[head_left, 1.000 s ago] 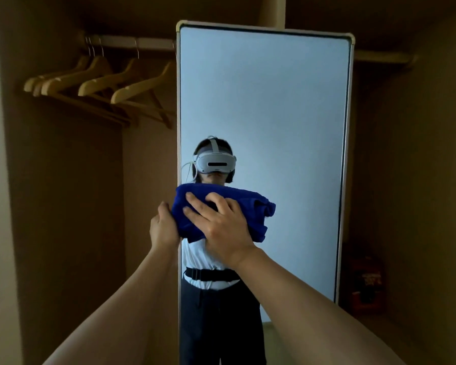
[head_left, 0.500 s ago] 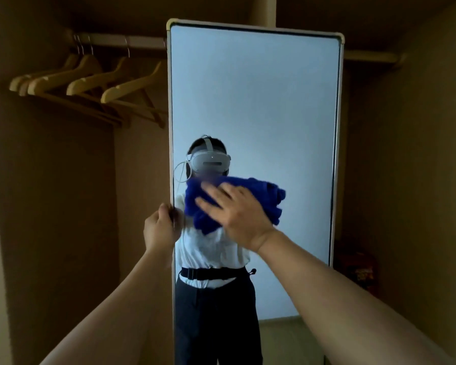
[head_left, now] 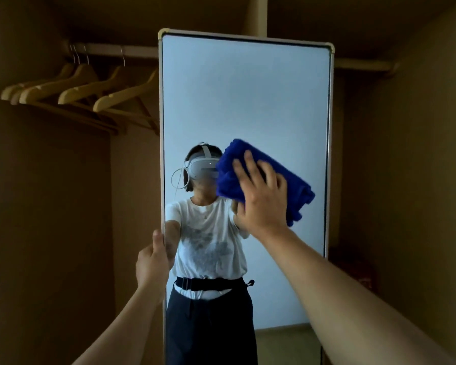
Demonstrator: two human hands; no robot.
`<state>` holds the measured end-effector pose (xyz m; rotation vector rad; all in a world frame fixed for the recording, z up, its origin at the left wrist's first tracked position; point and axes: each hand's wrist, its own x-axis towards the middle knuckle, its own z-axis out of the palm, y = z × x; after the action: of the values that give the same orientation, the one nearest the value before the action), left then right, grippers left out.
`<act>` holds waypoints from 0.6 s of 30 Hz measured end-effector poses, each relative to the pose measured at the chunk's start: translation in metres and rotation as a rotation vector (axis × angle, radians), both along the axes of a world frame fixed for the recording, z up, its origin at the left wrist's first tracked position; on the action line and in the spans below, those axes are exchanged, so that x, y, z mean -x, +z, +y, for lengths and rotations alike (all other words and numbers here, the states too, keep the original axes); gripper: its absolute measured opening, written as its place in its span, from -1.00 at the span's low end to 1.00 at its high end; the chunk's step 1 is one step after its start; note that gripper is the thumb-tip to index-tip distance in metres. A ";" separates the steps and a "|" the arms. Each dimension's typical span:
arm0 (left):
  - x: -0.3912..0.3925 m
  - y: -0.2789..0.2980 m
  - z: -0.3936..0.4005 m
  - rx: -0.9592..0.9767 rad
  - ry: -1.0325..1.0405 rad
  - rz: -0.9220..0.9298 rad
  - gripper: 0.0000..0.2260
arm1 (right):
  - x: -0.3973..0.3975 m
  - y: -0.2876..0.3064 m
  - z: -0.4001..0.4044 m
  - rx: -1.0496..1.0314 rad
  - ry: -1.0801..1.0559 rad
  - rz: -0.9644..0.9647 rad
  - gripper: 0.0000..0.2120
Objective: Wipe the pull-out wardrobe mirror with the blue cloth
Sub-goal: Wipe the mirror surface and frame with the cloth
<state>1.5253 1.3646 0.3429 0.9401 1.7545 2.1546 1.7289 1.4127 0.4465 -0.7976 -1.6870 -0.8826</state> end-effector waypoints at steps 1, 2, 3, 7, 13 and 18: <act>0.000 0.000 0.001 -0.005 -0.005 0.008 -0.58 | -0.002 -0.017 0.002 -0.002 -0.003 -0.023 -0.32; 0.000 0.000 0.001 -0.010 -0.011 0.017 -0.58 | -0.005 -0.031 0.004 -0.005 -0.010 -0.046 -0.32; 0.000 -0.001 0.000 -0.011 -0.015 0.024 -0.59 | -0.009 -0.041 0.006 -0.007 -0.019 -0.068 -0.32; -0.007 -0.008 -0.002 0.002 -0.027 0.007 -0.61 | -0.023 -0.029 0.010 -0.026 -0.060 -0.130 -0.34; -0.010 -0.015 0.000 0.019 -0.005 0.030 -0.53 | -0.044 0.050 0.018 0.120 -0.130 0.207 -0.41; -0.010 -0.016 -0.002 0.041 0.017 0.058 -0.47 | -0.065 0.055 0.028 0.162 -0.200 0.279 -0.33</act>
<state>1.5357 1.3630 0.3268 0.9913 1.8320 2.1135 1.7940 1.4403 0.5013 -1.1604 -1.4612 -0.7356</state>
